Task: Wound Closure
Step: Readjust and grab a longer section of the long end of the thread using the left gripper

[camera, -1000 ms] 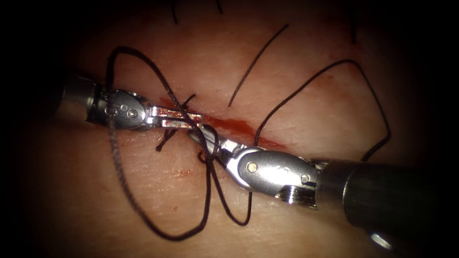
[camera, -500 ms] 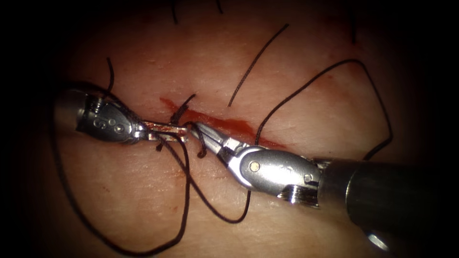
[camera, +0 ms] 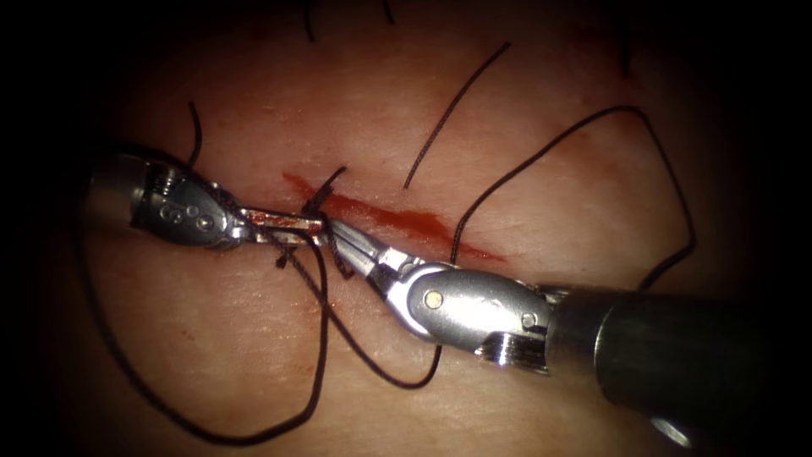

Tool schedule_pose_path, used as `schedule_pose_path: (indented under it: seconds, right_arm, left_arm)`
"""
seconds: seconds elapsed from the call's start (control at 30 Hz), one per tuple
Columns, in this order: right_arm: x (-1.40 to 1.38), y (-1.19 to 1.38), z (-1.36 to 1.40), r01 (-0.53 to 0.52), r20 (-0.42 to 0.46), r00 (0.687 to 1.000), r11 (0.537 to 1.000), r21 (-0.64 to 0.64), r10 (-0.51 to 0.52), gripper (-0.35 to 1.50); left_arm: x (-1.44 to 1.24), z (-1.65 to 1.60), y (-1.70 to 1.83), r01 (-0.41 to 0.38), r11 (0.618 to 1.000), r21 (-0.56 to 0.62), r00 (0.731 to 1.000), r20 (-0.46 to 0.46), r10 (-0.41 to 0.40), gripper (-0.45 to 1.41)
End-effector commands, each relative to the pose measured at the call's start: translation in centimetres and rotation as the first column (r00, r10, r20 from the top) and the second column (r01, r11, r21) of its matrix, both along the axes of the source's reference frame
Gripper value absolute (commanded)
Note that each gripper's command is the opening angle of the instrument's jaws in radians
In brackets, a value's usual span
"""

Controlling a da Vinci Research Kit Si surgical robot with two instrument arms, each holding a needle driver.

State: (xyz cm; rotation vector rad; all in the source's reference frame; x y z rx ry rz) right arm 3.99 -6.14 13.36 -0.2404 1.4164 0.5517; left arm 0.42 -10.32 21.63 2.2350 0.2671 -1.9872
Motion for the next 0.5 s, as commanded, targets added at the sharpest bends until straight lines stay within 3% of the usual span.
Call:
schedule_pose_path:
  seconds: [0.03, 0.5]
  right_arm:
    - [0.07, -0.03, 0.06, 0.012, -0.003, 1.000, 1.000, 0.008, -0.012, -0.35]
    - [-0.04, 0.05, 0.15, 0.009, 0.036, 0.999, 1.000, 0.025, -0.010, -0.35]
  left_arm:
    - [-0.04, 0.05, -0.02, 0.002, 1.000, 0.006, 1.000, -0.001, -0.002, -0.45]
    - [-0.10, -0.25, 0.18, 0.013, 1.000, 0.028, 1.000, -0.002, -0.013, -0.45]
